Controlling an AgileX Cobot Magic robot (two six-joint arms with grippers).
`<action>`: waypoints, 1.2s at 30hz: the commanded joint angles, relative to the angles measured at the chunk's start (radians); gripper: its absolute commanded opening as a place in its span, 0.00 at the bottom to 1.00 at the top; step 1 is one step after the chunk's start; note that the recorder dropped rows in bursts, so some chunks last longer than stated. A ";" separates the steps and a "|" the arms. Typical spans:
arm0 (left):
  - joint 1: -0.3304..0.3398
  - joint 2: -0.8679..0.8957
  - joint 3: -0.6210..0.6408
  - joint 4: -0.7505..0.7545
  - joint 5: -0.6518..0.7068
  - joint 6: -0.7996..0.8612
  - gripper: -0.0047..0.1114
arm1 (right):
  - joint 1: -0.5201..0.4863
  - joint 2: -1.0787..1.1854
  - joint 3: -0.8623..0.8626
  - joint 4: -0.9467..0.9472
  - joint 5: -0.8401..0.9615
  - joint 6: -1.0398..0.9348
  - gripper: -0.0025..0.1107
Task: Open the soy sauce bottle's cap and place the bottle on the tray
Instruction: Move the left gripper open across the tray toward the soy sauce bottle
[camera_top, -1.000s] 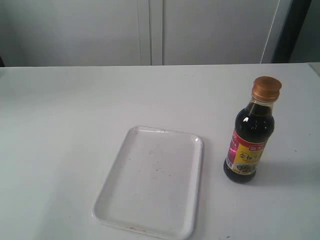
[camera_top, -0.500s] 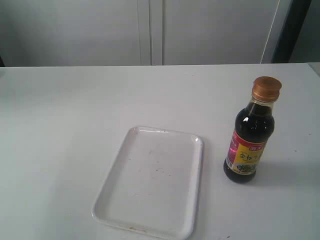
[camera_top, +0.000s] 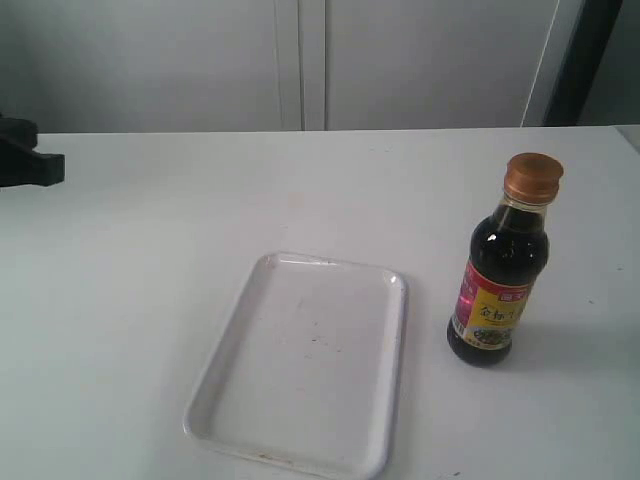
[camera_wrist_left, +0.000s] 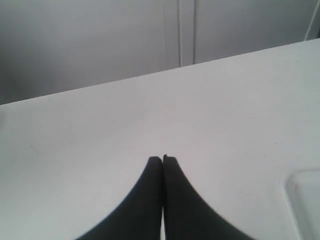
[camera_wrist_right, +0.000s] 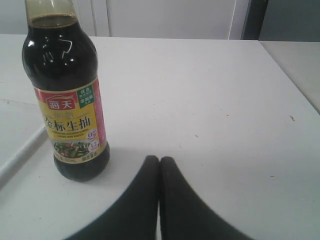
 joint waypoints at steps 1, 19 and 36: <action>-0.080 0.057 -0.051 0.048 0.008 -0.004 0.04 | -0.011 -0.005 0.005 -0.001 -0.003 0.005 0.02; -0.200 0.277 -0.148 0.271 -0.233 -0.143 0.04 | -0.011 -0.005 0.005 -0.001 -0.003 0.005 0.02; -0.200 0.462 -0.148 0.617 -0.636 -0.363 0.04 | -0.011 -0.005 0.005 -0.001 -0.003 0.005 0.02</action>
